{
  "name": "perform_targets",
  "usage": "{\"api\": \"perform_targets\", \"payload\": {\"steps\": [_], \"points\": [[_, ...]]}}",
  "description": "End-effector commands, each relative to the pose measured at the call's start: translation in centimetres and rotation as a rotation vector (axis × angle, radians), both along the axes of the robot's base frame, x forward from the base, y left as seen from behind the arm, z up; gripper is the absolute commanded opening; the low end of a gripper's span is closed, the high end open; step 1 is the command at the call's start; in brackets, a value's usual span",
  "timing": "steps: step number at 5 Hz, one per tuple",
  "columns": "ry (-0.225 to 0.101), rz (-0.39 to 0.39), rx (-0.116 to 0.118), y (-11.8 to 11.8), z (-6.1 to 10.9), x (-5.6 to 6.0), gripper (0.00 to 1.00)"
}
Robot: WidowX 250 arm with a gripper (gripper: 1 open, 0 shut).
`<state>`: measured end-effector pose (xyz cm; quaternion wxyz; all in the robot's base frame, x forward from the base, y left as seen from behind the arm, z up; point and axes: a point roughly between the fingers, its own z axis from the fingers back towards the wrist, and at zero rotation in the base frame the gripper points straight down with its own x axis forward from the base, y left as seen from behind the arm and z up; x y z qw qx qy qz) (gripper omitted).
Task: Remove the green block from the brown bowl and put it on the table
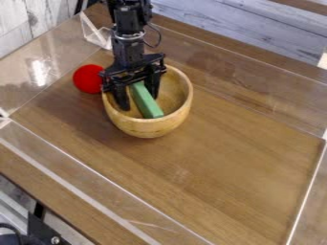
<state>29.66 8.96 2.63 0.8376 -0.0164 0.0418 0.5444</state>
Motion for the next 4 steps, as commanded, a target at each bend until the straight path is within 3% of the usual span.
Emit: {"api": "perform_targets", "payload": {"steps": [1,3,4], "points": [[-0.05,-0.008,0.027,-0.6,2.3,0.8,0.0],[-0.129,-0.031,0.047,-2.1,8.2,1.9,0.0],[-0.171,-0.137,0.062,-5.5,10.7,2.5,0.0]]}}
